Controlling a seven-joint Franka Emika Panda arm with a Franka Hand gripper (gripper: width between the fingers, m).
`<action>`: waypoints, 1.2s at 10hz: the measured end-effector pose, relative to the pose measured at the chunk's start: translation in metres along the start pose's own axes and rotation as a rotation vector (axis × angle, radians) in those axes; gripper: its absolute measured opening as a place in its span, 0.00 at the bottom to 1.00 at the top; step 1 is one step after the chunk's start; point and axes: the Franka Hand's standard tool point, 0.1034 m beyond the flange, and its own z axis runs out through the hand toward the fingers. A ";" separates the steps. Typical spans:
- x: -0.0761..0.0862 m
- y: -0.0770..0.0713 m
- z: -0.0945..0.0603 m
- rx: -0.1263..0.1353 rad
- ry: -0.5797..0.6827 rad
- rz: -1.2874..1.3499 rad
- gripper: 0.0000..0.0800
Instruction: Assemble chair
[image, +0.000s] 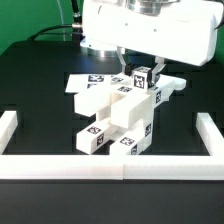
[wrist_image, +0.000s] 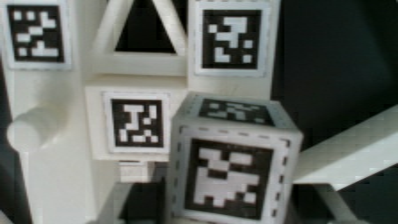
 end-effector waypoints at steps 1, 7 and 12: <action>0.000 0.000 0.000 0.000 0.000 0.067 0.36; 0.000 -0.001 0.000 0.002 -0.002 0.417 0.36; -0.001 -0.001 0.001 0.003 -0.005 0.637 0.44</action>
Offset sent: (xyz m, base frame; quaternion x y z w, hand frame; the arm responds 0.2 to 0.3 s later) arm 0.0000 0.0000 0.0000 0.0000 0.0000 0.1296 0.9916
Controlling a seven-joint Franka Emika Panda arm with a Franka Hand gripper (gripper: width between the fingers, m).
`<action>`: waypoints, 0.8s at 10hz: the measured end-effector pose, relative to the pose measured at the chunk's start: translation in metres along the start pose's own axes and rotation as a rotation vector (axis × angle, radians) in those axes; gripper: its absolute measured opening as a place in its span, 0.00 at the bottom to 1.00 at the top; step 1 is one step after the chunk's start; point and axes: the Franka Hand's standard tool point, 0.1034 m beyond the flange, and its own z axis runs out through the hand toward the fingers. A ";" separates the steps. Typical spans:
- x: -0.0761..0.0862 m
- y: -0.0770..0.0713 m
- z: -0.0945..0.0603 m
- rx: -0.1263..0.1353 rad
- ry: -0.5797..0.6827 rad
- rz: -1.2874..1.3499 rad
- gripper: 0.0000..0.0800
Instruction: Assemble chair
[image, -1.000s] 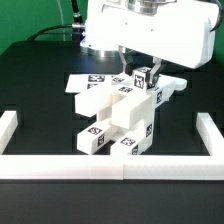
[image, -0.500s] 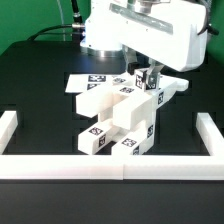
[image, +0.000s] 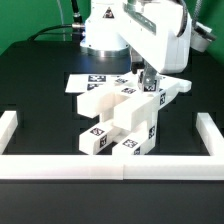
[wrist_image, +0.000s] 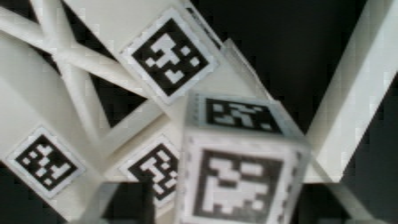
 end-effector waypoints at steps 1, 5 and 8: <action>0.000 0.000 0.000 0.000 0.000 -0.010 0.68; -0.003 0.002 0.001 -0.016 0.000 -0.286 0.80; -0.010 0.000 0.001 -0.014 -0.004 -0.561 0.81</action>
Offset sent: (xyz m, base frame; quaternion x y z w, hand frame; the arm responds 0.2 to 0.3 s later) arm -0.0007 0.0038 0.0037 -0.0310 0.0094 -0.1528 0.9877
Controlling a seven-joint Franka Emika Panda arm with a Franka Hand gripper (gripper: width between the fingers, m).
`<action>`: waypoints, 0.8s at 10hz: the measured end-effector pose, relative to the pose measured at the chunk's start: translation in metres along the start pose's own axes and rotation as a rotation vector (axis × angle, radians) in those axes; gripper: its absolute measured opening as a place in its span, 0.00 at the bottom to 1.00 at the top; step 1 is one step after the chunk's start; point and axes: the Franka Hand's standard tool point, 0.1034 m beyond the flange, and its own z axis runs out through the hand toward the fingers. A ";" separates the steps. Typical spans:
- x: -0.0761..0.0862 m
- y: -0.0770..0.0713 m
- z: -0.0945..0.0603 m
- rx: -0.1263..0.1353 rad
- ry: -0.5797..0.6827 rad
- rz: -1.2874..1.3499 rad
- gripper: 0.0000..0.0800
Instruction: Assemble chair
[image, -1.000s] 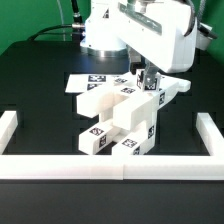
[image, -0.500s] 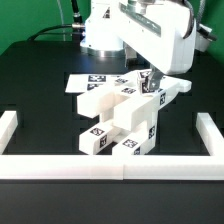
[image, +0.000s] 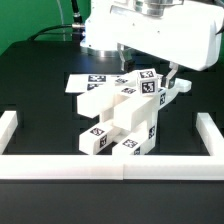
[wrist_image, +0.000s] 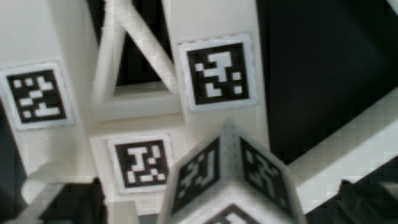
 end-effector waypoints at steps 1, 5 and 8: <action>-0.001 -0.001 0.000 0.002 0.001 -0.060 0.81; -0.003 -0.004 0.002 -0.002 0.011 -0.378 0.81; -0.001 -0.002 0.002 -0.004 0.011 -0.591 0.81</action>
Offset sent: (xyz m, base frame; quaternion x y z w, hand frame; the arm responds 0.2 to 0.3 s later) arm -0.0020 0.0100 -0.0017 0.0181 0.0035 -0.2281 0.9735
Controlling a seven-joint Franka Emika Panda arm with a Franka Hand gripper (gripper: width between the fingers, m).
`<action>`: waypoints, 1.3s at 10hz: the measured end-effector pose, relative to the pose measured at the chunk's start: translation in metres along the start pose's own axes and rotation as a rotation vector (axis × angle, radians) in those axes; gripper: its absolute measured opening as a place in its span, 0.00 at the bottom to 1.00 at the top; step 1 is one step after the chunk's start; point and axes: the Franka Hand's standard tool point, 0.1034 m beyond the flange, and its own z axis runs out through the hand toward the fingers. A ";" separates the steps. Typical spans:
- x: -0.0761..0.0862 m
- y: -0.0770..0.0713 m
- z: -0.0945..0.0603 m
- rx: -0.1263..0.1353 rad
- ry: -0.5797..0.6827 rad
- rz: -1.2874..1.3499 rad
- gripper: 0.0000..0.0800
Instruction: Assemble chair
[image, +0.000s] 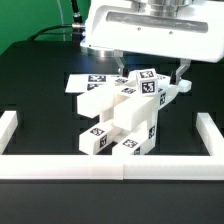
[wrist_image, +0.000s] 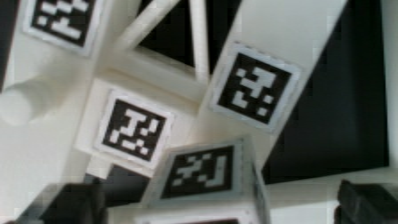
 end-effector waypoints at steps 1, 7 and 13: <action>0.000 0.001 0.000 0.000 0.000 -0.054 0.81; 0.003 0.008 0.000 -0.001 0.003 -0.185 0.48; 0.003 0.007 -0.001 0.003 0.005 0.014 0.36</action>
Offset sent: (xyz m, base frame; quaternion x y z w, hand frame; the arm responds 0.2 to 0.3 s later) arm 0.0019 -0.0060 0.0029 -0.0016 -0.0031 -0.1258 0.9920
